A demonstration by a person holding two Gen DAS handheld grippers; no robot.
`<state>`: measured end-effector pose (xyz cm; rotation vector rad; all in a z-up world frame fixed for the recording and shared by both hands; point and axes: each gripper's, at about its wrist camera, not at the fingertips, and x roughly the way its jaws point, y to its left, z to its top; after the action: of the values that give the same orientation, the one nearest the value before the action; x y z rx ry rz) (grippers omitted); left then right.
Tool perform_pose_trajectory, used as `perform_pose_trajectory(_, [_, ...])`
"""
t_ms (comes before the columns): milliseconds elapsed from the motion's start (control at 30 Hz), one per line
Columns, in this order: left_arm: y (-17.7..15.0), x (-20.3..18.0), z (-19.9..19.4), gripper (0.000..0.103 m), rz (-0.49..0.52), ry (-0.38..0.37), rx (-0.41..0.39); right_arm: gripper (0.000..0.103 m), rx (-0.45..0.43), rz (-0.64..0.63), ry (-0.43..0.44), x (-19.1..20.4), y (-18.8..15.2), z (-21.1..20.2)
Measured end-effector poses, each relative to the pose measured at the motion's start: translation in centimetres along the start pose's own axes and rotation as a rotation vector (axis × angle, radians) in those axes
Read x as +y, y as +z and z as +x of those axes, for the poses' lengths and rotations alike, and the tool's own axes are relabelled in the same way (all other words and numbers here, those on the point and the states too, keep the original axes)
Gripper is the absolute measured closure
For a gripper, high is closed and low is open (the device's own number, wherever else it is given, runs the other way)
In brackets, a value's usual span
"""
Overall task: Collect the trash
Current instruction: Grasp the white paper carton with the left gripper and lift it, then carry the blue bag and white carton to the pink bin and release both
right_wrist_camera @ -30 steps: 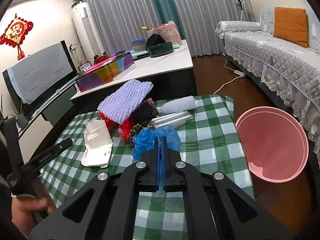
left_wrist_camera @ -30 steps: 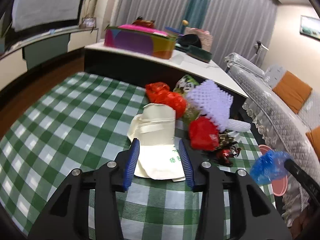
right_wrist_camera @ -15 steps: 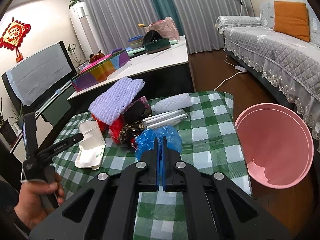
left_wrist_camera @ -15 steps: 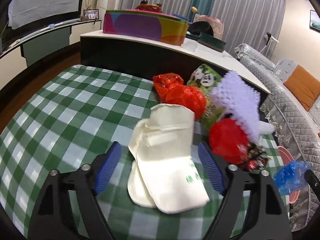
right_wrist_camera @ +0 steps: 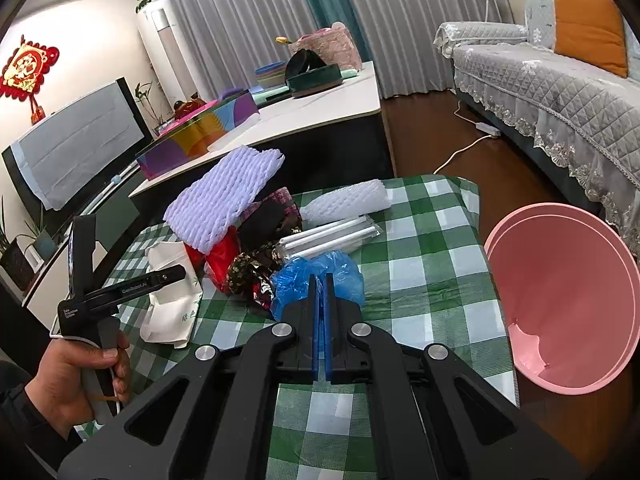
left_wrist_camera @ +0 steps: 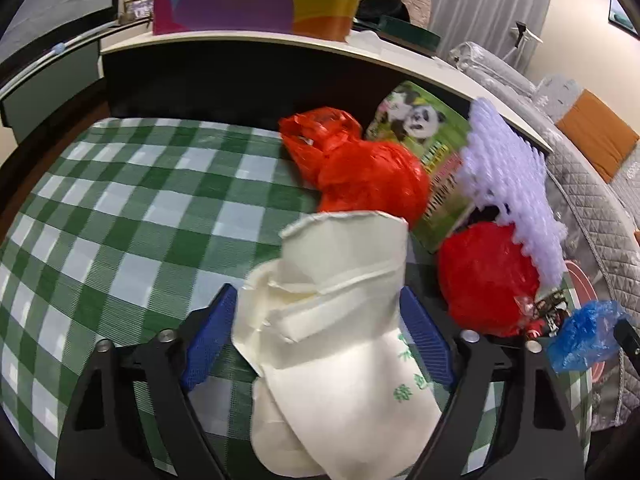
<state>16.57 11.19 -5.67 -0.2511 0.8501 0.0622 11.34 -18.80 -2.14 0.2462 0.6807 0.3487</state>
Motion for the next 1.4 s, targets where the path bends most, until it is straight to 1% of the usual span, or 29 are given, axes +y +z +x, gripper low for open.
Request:
perform_pose_trajectory(33, [-0.1,0.0,-0.1,0.043,-0.002,-0.005,0.002,0.101,0.001,-0.003,0.001,0.1,0.0,0.0])
perform_pose_trajectory(133, [-0.2,0.1,-0.9,0.06,-0.004,-0.011,-0.008,0.101,-0.004,-0.009,0.0,0.3,0.0,-0.3])
perform_pose_trajectory(167, [-0.3,0.1,-1.2,0.062,-0.005,-0.016,-0.012,0.101,-0.007,-0.011,0.0,0.4,0.0,-0.5])
perform_pose_trajectory(233, [-0.5,0.0,-2.0,0.074,-0.001,-0.027,-0.017,0.101,-0.014,-0.012,-0.001,0.6,0.0,-0.8])
perform_pose_trajectory(300, [-0.6,-0.1,-2.7,0.08,0.006,-0.042,-0.024,0.101,-0.019,-0.016,-0.003,0.9,0.0,-1.3])
perform_pose_trajectory(333, [-0.8,-0.3,-3.4,0.085,0.014,-0.055,-0.032,0.101,-0.02,-0.017,-0.004,1.0,-0.1,-1.4])
perform_pose_trajectory(367, [-0.9,-0.5,-3.8,0.086,0.019,-0.062,-0.035,0.101,-0.023,-0.018,-0.005,1.1,-0.1,-1.6])
perform_pose_trajectory(433, [-1.2,-0.9,-5.0,0.092,0.039,-0.08,-0.049,0.101,-0.027,-0.019,-0.009,1.2,-0.2,-2.0])
perform_pose_trajectory(500, [-1.5,-1.3,-6.0,0.095,0.063,-0.091,-0.063,0.101,-0.032,-0.01,-0.009,1.2,-0.3,-2.6])
perform_pose_trajectory(700, [-2.3,-1.7,-9.3,0.096,0.108,-0.116,-0.112,0.101,-0.051,-0.013,-0.018,1.7,-0.3,-4.0])
perform_pose_trajectory(900, [-3.0,-1.9,-11.9,0.096,0.152,-0.099,-0.155,0.101,-0.083,-0.035,-0.03,2.5,0.3,-5.7])
perform_pose_trajectory(1067, [-3.0,-2.2,-13.8,0.096,0.162,-0.096,-0.197,0.101,-0.105,-0.037,-0.051,2.4,1.1,-7.3])
perform_pose_trajectory(1233, [-3.3,-3.1,-15.1,0.096,0.175,-0.088,-0.223,0.101,-0.131,-0.036,-0.072,1.9,2.2,-9.3])
perform_pose_trajectory(1400, [-3.5,-4.1,-16.3,0.096,0.184,-0.097,-0.252,0.101,-0.148,-0.048,-0.087,1.5,3.2,-10.9])
